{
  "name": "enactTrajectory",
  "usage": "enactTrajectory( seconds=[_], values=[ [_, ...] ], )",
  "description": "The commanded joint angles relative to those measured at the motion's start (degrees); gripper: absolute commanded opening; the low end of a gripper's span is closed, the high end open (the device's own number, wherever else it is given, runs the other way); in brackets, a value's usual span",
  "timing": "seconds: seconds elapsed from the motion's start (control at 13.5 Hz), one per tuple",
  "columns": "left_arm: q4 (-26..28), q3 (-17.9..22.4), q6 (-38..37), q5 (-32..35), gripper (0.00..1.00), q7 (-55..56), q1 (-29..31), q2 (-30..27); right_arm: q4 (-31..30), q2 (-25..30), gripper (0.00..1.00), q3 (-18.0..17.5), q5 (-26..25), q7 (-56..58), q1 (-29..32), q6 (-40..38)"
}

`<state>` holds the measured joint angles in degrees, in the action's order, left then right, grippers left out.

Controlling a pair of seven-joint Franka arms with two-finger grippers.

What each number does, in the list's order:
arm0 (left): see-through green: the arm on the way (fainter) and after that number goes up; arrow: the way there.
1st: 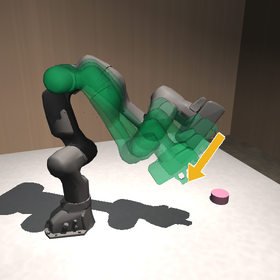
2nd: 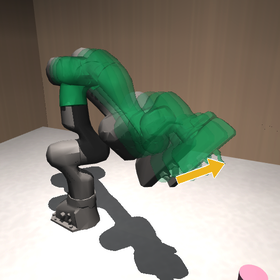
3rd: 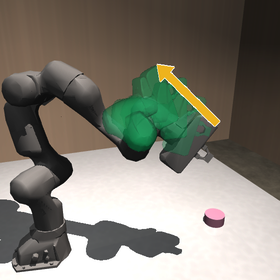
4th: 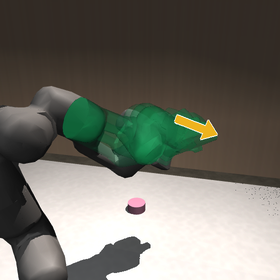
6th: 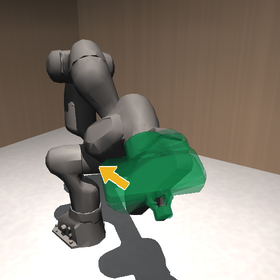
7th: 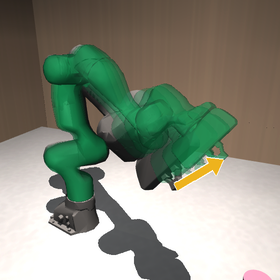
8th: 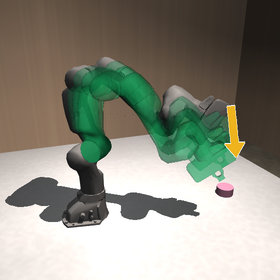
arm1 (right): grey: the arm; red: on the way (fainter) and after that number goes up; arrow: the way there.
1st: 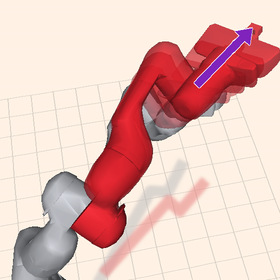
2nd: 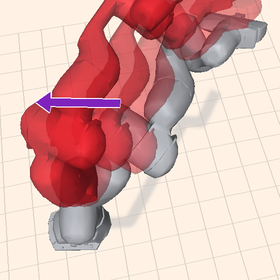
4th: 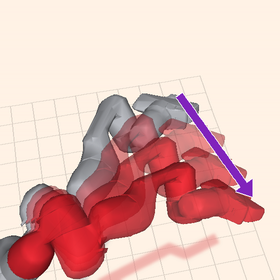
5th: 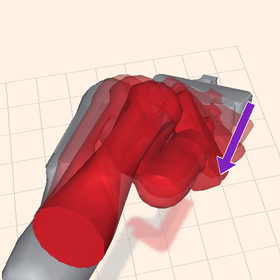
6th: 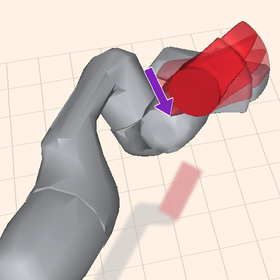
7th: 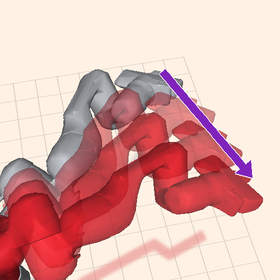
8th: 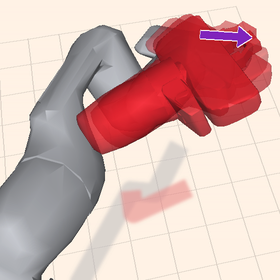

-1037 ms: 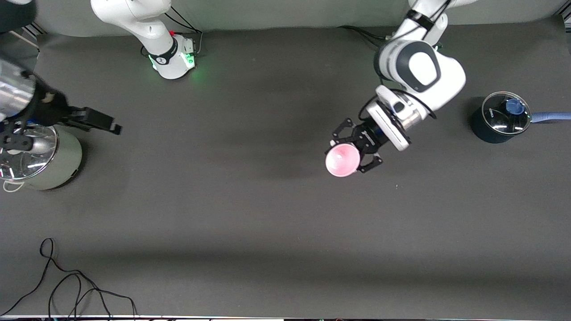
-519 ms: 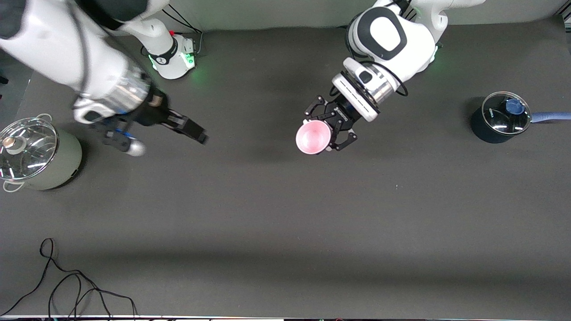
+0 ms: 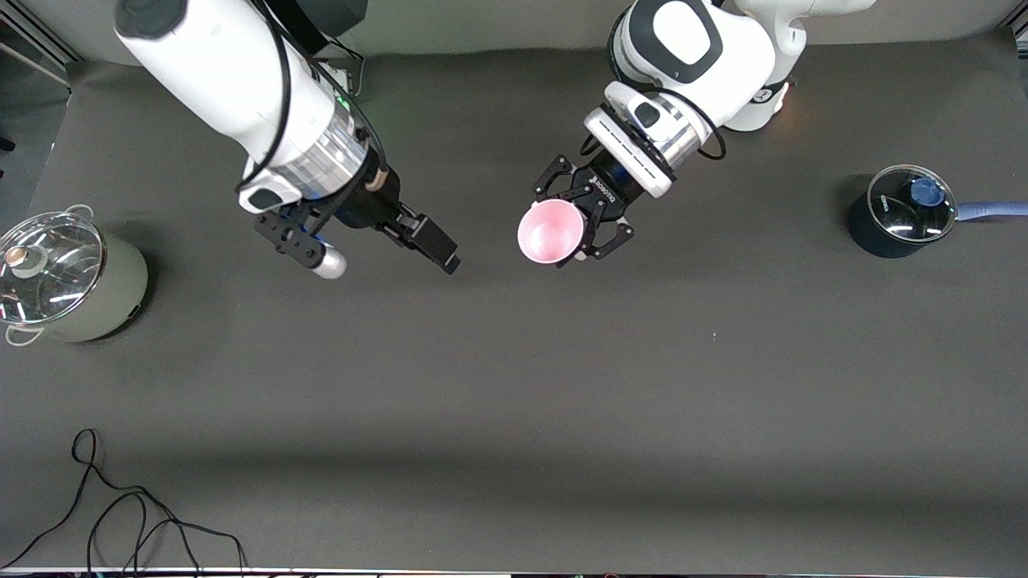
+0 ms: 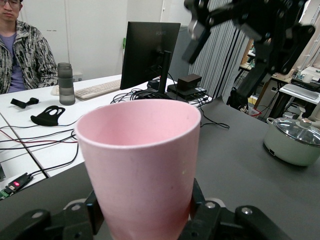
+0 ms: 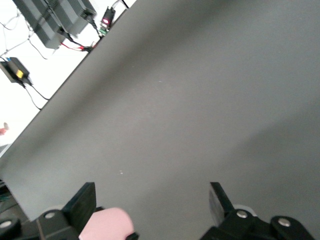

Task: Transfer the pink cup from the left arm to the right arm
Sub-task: 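Close the right gripper on the cup rim beside the left gripper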

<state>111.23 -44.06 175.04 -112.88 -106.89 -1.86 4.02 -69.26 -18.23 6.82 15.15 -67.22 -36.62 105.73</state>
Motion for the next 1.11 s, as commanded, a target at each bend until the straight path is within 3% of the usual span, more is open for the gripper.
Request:
enactTrajectory(
  seconds=[0.0,0.15,0.37,1.04],
  values=[
    [-0.57,0.73,1.35,-1.2,0.29,-0.42,-1.3,0.2,3.6,-0.41,1.0,0.83,0.49,-6.94,-1.79,-0.87],
    [-0.48,0.81,1.44,-1.12,0.29,-0.42,-1.3,0.73,4.04,-0.5,1.0,0.83,-1.6,-8.71,-5.2,-2.1],
    [-0.48,0.81,1.44,-0.68,0.29,-0.51,-1.3,1.69,10.0,-4.87,1.0,0.74,-5.12,-9.07,-9.16,-6.23],
    [-0.31,0.81,1.97,-0.68,0.29,-0.51,-1.3,1.78,13.89,-12.7,0.95,0.83,-7.15,-9.24,-9.96,-3.17]
  ],
)
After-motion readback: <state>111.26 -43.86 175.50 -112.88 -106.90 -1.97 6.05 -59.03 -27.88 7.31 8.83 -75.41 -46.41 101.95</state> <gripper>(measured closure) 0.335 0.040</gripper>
